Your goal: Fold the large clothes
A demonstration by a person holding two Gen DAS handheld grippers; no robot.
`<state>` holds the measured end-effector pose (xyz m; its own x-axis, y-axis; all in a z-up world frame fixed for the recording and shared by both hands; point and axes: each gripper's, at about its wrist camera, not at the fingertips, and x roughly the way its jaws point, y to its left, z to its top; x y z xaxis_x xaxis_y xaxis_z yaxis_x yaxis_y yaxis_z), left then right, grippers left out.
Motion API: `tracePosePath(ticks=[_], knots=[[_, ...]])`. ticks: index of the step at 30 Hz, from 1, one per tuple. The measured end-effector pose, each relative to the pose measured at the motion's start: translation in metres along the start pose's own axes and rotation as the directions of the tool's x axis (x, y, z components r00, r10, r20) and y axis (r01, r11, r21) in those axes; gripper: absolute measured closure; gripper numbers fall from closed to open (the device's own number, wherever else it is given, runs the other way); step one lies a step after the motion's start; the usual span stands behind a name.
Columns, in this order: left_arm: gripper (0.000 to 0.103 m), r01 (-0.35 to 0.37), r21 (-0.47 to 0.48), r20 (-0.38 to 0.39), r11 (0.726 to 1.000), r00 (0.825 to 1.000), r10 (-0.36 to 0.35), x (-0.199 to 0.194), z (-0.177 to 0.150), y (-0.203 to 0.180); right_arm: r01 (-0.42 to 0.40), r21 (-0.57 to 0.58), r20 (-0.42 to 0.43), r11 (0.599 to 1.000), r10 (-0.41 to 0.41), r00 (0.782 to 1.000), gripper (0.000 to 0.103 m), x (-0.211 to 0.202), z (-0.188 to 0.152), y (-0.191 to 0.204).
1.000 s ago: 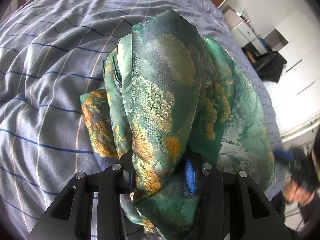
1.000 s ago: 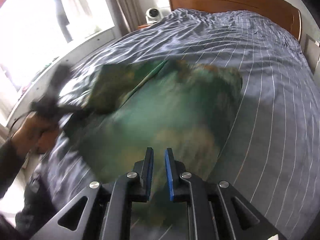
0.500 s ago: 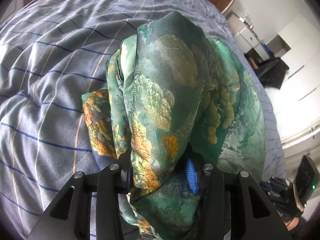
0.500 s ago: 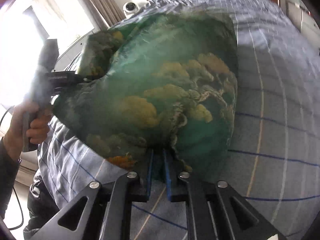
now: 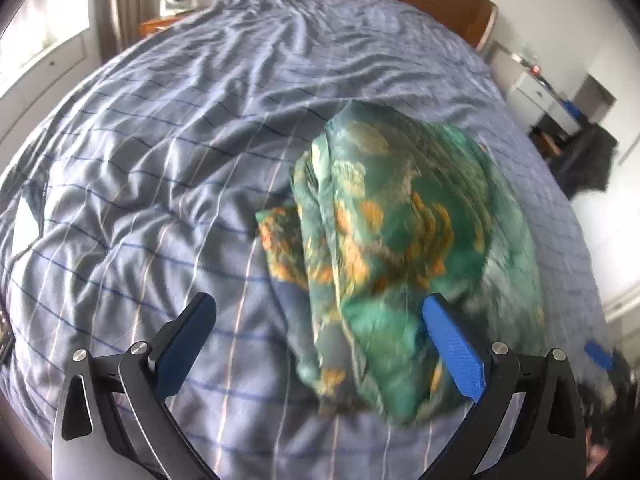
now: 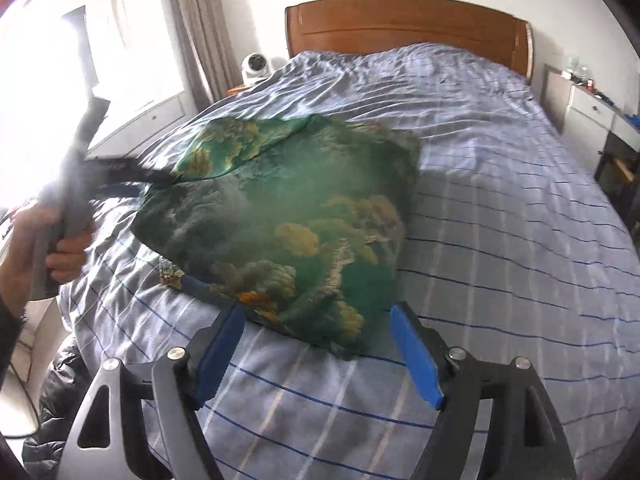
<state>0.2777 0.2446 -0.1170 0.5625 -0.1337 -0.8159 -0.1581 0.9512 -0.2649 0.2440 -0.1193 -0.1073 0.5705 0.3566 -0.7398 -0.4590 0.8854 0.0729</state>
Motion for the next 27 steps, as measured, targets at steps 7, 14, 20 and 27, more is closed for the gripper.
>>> tracePosePath(ticks=[7, 14, 20, 27], knots=[[0.002, 0.399, -0.278, 0.075, 0.874, 0.916, -0.394, -0.022, 0.008, 0.056, 0.039, 0.069, 0.029, 0.997, -0.041, 0.999, 0.026, -0.011, -0.011, -0.027], [0.001, 0.429, -0.205, -0.103, 0.880, 0.885, -0.455, 0.036, 0.037, 0.029, 0.018, 0.078, 0.018, 0.997, -0.019, 1.000, 0.026, -0.004, -0.011, -0.023], [0.000, 0.281, -0.199, -0.235, 0.939, 0.916, -0.324, 0.101, 0.027, 0.031, 0.029, 0.038, 0.020, 0.999, -0.030, 0.999, 0.026, 0.002, -0.001, -0.024], [0.000, 0.342, -0.236, -0.230, 0.909, 0.889, -0.395, 0.128, 0.023, 0.035, -0.084, 0.127, -0.023, 0.988, 0.087, 0.996, 0.026, 0.045, 0.030, -0.070]])
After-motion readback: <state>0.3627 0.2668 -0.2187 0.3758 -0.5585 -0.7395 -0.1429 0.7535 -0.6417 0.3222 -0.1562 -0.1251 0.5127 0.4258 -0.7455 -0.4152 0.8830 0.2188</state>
